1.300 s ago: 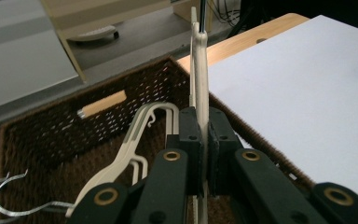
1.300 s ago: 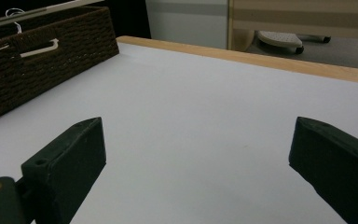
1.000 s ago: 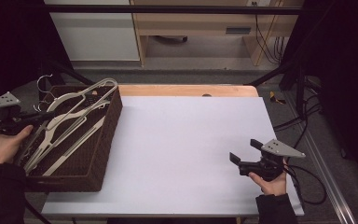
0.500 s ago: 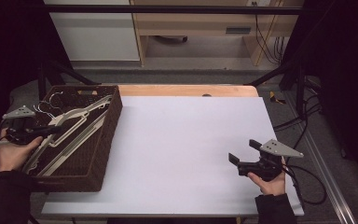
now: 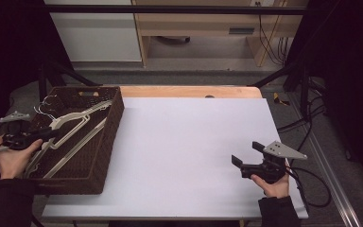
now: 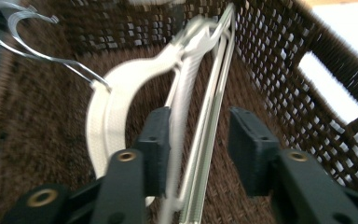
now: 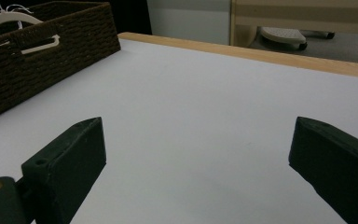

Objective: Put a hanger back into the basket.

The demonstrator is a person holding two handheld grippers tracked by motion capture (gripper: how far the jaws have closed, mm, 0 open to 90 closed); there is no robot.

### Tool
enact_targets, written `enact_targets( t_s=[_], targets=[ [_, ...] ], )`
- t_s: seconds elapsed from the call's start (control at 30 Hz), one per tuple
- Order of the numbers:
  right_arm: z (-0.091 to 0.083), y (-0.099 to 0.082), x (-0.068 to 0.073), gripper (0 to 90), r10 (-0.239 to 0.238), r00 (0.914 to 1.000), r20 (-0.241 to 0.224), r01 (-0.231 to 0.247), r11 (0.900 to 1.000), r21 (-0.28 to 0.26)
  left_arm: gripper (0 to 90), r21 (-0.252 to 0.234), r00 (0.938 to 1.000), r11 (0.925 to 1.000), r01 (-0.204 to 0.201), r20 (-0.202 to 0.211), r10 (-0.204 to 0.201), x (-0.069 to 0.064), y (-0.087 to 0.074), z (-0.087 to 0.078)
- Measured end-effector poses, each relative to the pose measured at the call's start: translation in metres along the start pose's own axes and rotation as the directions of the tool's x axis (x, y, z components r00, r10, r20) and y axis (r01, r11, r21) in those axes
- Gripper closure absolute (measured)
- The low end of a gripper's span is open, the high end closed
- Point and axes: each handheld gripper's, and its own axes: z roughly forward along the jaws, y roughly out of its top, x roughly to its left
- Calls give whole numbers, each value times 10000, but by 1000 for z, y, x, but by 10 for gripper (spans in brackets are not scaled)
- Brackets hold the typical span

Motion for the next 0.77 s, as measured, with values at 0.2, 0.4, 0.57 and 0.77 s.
enact_targets(
  t_s=[0.2,0.4,0.57,0.77],
  targets=[
    [2,-1,1,42,-17,10000,-40,18,10000,20,381,-1640,9985,9863,-168,477,249,-32,4,-21],
    [2,-2,1,38,-85,9999,-139,86,10000,11,224,-2837,9834,9571,-594,1481,1049,-85,-1,-33],
    [0,-2,0,36,-128,9997,-193,127,9999,-64,102,-3083,9687,9498,-522,2155,1232,-122,-11,-28],
    [-1,-2,-1,35,-99,9997,-206,97,9999,-98,71,-3001,9585,9510,-740,2420,1510,-155,-22,-12]
  ],
)
